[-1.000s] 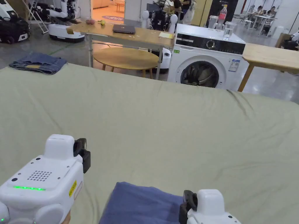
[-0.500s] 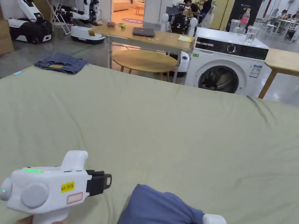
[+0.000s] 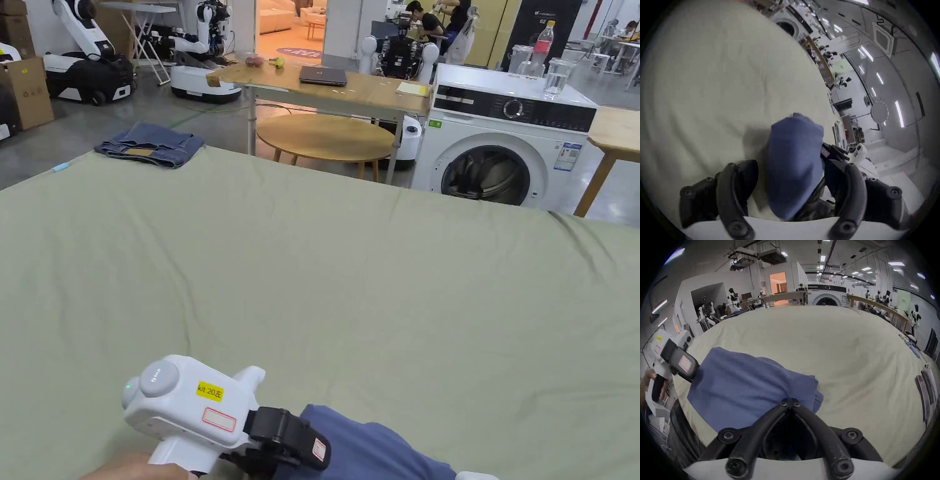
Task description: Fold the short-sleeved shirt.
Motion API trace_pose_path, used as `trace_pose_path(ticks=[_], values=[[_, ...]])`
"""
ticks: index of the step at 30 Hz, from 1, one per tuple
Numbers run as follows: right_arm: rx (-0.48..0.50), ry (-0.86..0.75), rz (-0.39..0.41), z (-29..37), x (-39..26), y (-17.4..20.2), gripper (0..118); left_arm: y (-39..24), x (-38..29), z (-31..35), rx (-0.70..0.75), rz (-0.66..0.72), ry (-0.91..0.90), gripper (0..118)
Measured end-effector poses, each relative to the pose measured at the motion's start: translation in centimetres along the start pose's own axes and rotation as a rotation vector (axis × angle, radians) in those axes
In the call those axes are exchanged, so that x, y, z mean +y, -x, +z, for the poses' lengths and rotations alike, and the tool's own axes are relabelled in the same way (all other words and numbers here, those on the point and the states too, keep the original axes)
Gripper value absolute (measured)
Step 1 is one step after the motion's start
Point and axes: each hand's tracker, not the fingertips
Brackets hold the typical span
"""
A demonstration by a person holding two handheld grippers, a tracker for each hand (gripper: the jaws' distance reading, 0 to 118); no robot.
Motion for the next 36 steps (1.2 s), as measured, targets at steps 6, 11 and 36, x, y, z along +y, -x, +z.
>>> trace_pose_path(ticks=[6,11,36], values=[[0.008,0.001,-0.009,0.0,0.0,-0.2,0,0.5,0.1,-1.8,-0.096,0.041,-0.033,49],[-0.009,-0.011,0.027,0.0,-0.1,0.4,0,1.7,-0.8,-1.7,-0.083,0.059,-0.068,31],[-0.066,-0.268,0.171,-0.4,9.3,3.7,0,0.2,0.2,19.4,0.106,0.064,-0.250,22]])
